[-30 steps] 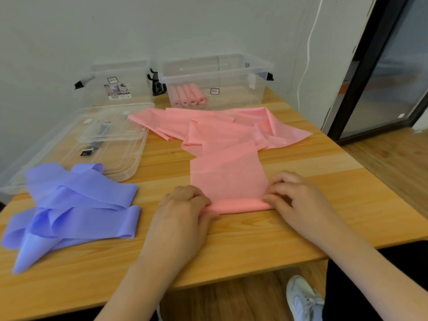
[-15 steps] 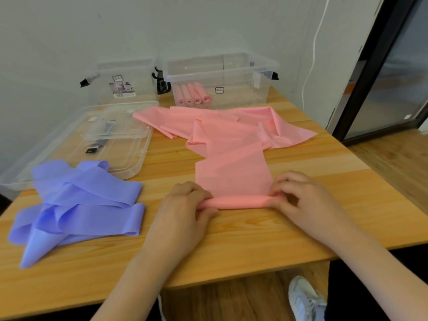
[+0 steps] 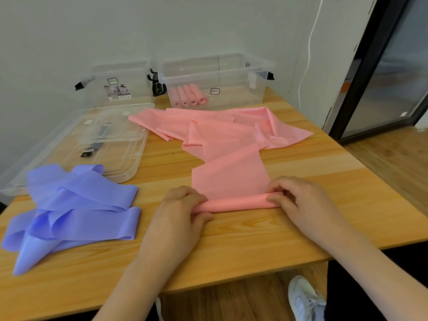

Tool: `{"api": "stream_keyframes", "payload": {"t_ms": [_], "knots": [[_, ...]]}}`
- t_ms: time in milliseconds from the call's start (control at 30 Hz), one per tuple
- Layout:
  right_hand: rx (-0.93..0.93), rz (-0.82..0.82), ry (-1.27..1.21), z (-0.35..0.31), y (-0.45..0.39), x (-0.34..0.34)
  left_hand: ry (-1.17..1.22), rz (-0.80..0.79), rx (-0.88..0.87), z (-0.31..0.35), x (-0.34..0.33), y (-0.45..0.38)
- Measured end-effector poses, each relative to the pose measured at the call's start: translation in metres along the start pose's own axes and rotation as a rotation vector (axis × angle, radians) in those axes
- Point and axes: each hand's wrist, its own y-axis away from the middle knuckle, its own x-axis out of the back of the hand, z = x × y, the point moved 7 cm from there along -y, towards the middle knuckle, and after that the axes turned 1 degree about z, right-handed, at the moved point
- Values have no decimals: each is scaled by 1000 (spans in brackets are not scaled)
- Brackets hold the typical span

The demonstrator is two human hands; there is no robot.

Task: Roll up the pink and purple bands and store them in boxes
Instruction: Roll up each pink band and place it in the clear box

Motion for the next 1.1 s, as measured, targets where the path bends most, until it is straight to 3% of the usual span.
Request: {"api": "stream_keyframes", "payload": {"t_ms": [167, 400, 600, 833, 1000, 1100], "knots": [[26, -156, -35, -2, 0, -5, -21, 47, 5, 3, 7, 1], [31, -90, -71, 4, 3, 3, 9, -38, -71, 11, 2, 3], [67, -176, -80, 5, 6, -1, 13, -7, -26, 11, 5, 2], [21, -42, -98, 12, 10, 11, 84, -95, -127, 17, -2, 3], [46, -124, -115, 13, 11, 10, 52, -59, -123, 20, 0, 3], [26, -86, -118, 14, 13, 13, 49, -36, -89, 21, 0, 4]]}}
